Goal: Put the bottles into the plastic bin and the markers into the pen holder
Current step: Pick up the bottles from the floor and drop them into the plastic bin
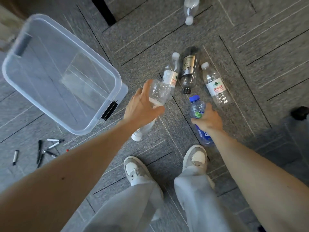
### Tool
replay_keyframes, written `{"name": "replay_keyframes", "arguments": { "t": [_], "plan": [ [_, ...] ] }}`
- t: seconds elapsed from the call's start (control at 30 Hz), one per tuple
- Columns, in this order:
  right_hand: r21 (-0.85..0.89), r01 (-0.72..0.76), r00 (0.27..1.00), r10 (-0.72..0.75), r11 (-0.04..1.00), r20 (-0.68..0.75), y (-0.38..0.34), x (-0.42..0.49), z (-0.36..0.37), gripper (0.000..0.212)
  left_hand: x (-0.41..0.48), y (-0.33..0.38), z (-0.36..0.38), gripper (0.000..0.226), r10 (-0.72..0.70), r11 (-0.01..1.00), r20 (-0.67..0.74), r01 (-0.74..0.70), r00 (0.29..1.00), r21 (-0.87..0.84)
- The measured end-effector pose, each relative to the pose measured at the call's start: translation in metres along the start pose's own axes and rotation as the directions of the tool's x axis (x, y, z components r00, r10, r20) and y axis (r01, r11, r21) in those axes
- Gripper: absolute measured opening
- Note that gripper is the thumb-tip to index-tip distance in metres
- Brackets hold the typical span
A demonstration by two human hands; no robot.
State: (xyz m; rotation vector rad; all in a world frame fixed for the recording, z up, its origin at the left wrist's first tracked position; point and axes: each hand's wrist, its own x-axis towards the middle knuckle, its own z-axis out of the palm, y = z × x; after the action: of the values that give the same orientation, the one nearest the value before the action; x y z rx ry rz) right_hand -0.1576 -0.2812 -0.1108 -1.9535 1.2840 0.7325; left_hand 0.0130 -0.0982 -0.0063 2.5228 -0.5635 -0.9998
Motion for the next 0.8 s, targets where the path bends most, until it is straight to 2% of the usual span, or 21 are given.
{"name": "replay_keyframes", "arguments": {
  "t": [0.2,0.43,0.63,0.8],
  "plan": [
    [0.121,0.084,0.996,-0.081,0.989,-0.023,-0.063,-0.064,-0.080,0.077,-0.033,0.033,-0.106,0.095,-0.044,0.998,-0.120,0.039,0.992,-0.043],
    [0.221,0.278,0.960,-0.275,0.935,-0.048,-0.190,-0.141,-0.142,0.064,-0.054,-0.022,-0.219,0.089,-0.278,0.961,-0.227,0.265,0.934,-0.084],
    [0.224,0.438,0.892,-0.453,0.871,0.016,-0.294,-0.180,-0.108,0.063,-0.025,-0.104,-0.241,0.094,-0.405,0.913,-0.230,0.379,0.885,-0.149],
    [0.182,0.472,0.865,-0.493,0.862,0.089,-0.355,-0.187,-0.047,0.068,-0.011,-0.159,-0.237,0.103,-0.451,0.881,-0.109,0.423,0.886,-0.212]
  ]
}}
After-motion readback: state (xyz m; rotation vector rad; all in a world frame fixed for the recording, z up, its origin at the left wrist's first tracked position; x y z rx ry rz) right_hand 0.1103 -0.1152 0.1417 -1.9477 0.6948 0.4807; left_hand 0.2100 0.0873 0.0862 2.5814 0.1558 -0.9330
